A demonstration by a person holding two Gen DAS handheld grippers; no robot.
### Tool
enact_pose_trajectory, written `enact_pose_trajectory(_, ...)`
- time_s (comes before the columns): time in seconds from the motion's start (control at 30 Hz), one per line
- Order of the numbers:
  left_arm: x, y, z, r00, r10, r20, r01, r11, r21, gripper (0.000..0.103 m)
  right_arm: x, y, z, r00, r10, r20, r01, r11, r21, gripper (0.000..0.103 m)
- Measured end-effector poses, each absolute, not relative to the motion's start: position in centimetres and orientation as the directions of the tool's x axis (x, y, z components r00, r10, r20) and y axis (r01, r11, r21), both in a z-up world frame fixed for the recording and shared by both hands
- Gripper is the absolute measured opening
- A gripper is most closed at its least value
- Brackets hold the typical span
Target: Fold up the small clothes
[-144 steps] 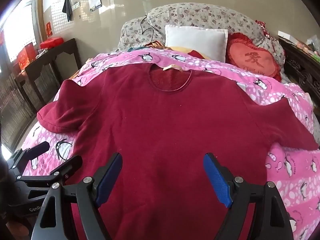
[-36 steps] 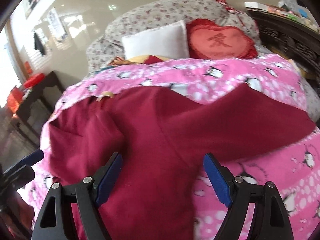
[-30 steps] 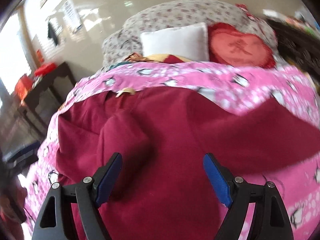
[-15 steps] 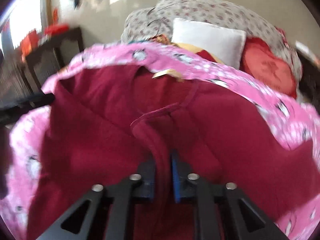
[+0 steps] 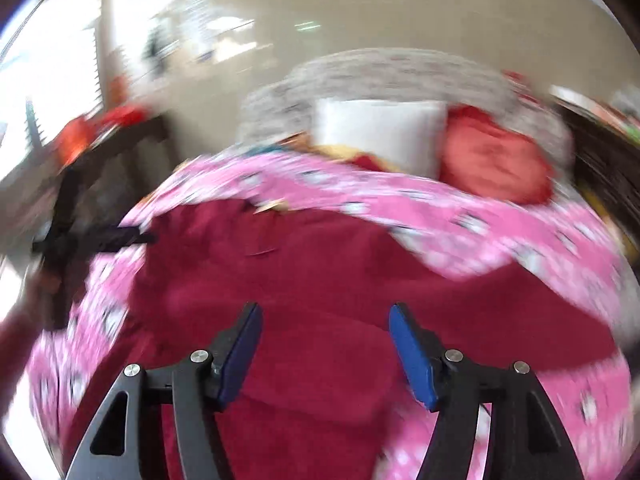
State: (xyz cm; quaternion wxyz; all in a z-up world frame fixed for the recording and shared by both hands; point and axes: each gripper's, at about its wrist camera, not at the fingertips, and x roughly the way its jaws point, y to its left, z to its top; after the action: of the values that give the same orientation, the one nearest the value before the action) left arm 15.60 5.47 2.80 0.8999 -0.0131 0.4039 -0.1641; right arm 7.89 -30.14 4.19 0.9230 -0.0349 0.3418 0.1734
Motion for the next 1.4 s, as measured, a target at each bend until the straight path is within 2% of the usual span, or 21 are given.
enact_pose_trajectory(0.1,16.4,4.8,2.5,0.594,-0.323,-0.737,0.338,0.931,-0.136,0.079,11.2,-26.2,1.5,0.602,0.342,-0.722,-0.491,0.871,0.003,0.064)
enact_pose_trajectory(0.2,16.8,3.6,2.3,0.587,-0.301,-0.752,0.404,0.913,-0.051,0.079,14.0,-23.0,-1.2,0.543,0.341,-0.767,-0.589,0.806,-0.059,0.064)
enact_pose_trajectory(0.3,17.4,2.6,1.7,0.586,-0.26,-0.767,0.46,0.887,0.051,0.079,16.4,-21.7,-3.2,0.463,0.394,-0.794,-0.634,0.773,0.014,0.063)
enact_pose_trajectory(0.37,18.0,2.6,0.9,0.577,-0.239,-0.781,0.465,0.882,0.073,0.079,17.0,-20.9,-4.6,0.437,0.379,-0.816,-0.644,0.765,0.009,0.046)
enact_pose_trajectory(0.4,18.4,2.7,0.4,0.571,-0.223,-0.79,0.456,0.887,0.079,0.079,16.7,-20.4,-5.2,0.475,0.341,-0.811,-0.645,0.762,-0.056,0.041)
enact_pose_trajectory(0.47,18.8,3.0,-0.9,0.565,-0.2,-0.8,0.441,0.893,0.088,0.079,16.0,-20.0,-5.1,0.522,0.328,-0.788,-0.641,0.76,-0.109,0.006)
enact_pose_trajectory(0.53,18.5,2.9,-1.4,0.593,-0.184,-0.784,0.436,0.892,0.12,0.079,15.5,-19.9,-4.2,0.552,0.312,-0.774,-0.625,0.769,-0.136,0.004)
enact_pose_trajectory(0.7,18.1,2.7,-0.3,0.662,-0.169,-0.73,0.415,0.894,0.17,0.078,15.0,-19.9,0.9,0.717,0.273,-0.642,-0.545,0.794,-0.271,0.004)
enact_pose_trajectory(0.8,19.2,3.7,1.2,0.707,-0.168,-0.686,0.351,0.926,0.136,0.078,17.4,-20.2,2.4,0.778,0.199,-0.596,-0.45,0.839,-0.307,0.004)
enact_pose_trajectory(0.9,20.7,5.4,1.5,0.701,-0.181,-0.69,0.276,0.961,0.029,0.078,21.6,-21.1,0.6,0.744,0.158,-0.649,-0.39,0.892,-0.23,0.004)
enact_pose_trajectory(0.93,20.8,5.8,1.6,0.702,-0.185,-0.688,0.256,0.967,0.001,0.078,22.5,-21.3,-0.2,0.73,0.15,-0.666,-0.384,0.897,-0.218,0.012)
enact_pose_trajectory(0.97,20.6,6.2,1.7,0.703,-0.191,-0.685,0.245,0.969,-0.02,0.078,22.9,-21.4,-1.0,0.717,0.127,-0.686,-0.371,0.902,-0.22,0.025)
enact_pose_trajectory(1.03,19.9,6.6,2.2,0.705,-0.205,-0.679,0.237,0.97,-0.046,0.078,21.9,-21.9,-0.7,0.732,0.118,-0.671,-0.338,0.918,-0.208,0.032)
enact_pose_trajectory(1.07,19.2,6.8,2.5,0.706,-0.209,-0.676,0.234,0.971,-0.055,0.078,20.6,-22.6,0.1,0.736,0.173,-0.655,-0.354,0.922,-0.155,0.035)
enact_pose_trajectory(1.2,16.7,6.5,3.1,0.699,-0.263,-0.665,0.263,0.959,-0.102,0.078,15.9,-23.3,1.2,0.673,0.337,-0.658,-0.451,0.893,-0.004,0.036)
enact_pose_trajectory(1.23,16.0,6.2,3.0,0.695,-0.28,-0.663,0.276,0.954,-0.114,0.078,15.1,-23.0,1.0,0.655,0.348,-0.67,-0.471,0.882,-0.002,0.037)
enact_pose_trajectory(1.33,14.5,4.6,1.5,0.662,-0.307,-0.684,0.316,0.942,-0.117,0.078,14.6,-22.9,-1.5,0.639,0.236,-0.732,-0.427,0.901,-0.082,0.037)
enact_pose_trajectory(1.4,13.9,3.0,-0.8,0.614,-0.27,-0.742,0.335,0.94,-0.065,0.078,15.4,-24.6,-3.9,0.584,0.224,-0.78,-0.39,0.921,-0.027,0.037)
